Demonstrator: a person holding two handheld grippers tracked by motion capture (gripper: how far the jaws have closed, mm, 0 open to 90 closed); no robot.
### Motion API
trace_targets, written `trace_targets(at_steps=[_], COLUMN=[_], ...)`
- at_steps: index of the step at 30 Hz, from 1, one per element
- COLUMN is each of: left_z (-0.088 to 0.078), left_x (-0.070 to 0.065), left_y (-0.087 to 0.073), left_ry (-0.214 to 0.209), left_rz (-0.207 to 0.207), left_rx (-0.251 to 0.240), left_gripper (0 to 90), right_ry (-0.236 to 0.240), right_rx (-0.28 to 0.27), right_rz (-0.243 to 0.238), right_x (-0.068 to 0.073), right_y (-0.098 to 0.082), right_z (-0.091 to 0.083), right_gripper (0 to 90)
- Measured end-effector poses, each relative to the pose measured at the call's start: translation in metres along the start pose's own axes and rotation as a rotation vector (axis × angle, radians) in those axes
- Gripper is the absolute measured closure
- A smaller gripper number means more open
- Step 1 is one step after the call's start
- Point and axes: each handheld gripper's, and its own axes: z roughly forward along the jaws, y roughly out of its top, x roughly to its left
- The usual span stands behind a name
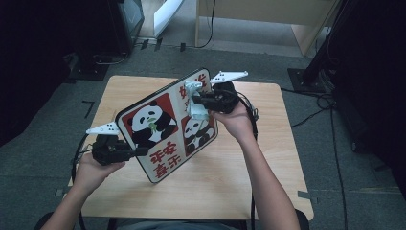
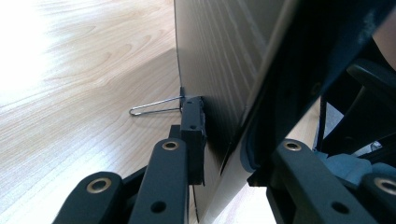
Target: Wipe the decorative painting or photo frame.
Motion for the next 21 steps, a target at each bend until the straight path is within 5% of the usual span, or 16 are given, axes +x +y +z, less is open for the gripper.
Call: trace_targets(at_steps=[21], left_z=[0.0], left_x=[-0.001], left_y=[-0.001], left_ry=[-0.001], left_rz=[0.004], left_rx=[0.0], left_gripper=[74.8], right_ry=[0.006], right_rx=[0.03], right_rz=[0.018], right_x=[-0.002], right_y=[-0.024], right_z=[0.006], right_gripper=[78.4])
